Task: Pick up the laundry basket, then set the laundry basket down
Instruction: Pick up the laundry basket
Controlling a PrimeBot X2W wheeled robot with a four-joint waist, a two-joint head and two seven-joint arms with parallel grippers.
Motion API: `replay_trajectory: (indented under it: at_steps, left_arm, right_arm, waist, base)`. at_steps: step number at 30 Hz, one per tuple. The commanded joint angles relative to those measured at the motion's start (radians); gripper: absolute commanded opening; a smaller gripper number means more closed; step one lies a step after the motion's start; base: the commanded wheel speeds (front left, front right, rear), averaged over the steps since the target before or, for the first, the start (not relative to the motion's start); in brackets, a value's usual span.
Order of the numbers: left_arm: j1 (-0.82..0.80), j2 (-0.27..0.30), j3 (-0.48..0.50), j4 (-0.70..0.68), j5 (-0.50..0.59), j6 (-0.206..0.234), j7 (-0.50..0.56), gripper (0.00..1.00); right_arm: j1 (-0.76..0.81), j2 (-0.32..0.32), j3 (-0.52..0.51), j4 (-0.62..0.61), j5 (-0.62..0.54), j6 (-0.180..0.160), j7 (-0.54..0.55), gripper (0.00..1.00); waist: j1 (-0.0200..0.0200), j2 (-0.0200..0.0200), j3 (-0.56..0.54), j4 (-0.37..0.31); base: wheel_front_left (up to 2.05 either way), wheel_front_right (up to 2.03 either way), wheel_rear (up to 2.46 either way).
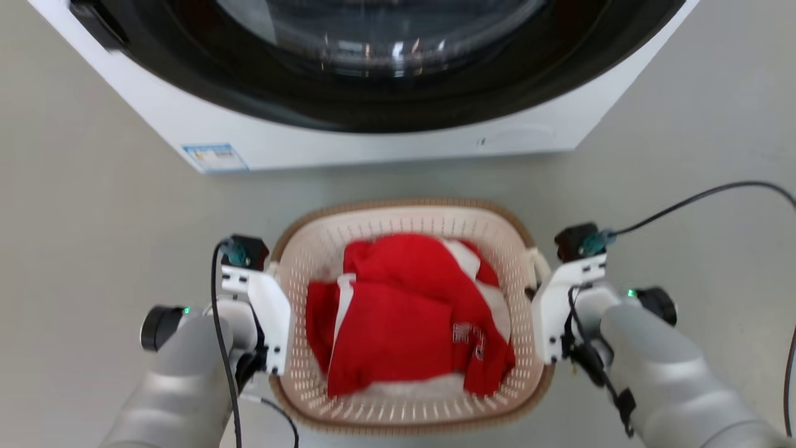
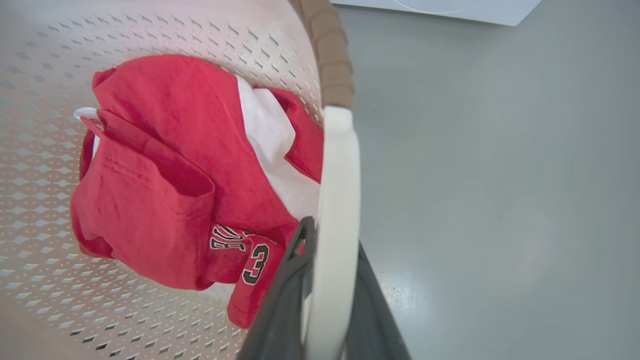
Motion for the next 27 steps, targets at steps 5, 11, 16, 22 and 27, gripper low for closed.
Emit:
replay_trajectory:
  at_steps: [5,11,16,22,27]
  left_arm:
    - [0.055,0.033,-0.018,-0.021,-0.024,-0.006,0.037,0.00]
    - [0.112,0.038,-0.058,-0.042,-0.054,-0.006,0.088,0.00]
    - [0.144,0.041,-0.078,-0.056,-0.081,-0.006,0.113,0.00]
    - [0.172,0.046,-0.100,-0.066,-0.105,-0.006,0.141,0.00]
    - [0.199,0.051,-0.120,-0.070,-0.126,-0.006,0.157,0.00]
  right_arm:
    - [0.084,0.026,0.069,-0.048,0.046,0.012,0.032,0.00]
    - [0.122,0.005,0.119,-0.072,0.115,0.012,0.061,0.00]
    - [0.138,-0.009,0.157,-0.085,0.153,0.012,0.083,0.00]
    - [0.158,-0.018,0.194,-0.093,0.185,0.012,0.097,0.00]
    - [0.175,-0.020,0.228,-0.100,0.216,0.012,0.112,0.00]
  waist:
    - [0.0000,0.0000,-0.135,-0.020]
    - [0.0000,0.0000,-0.241,-0.029]
    - [0.0000,0.0000,-0.306,-0.033]
    - [0.0000,0.0000,-0.363,-0.040]
    - [0.0000,0.0000,-0.410,-0.051]
  base:
    - [0.00,0.00,0.00]
    - [0.00,0.00,0.00]
    - [0.00,0.00,0.00]
    - [0.00,0.00,0.00]
    - [0.00,0.00,0.00]
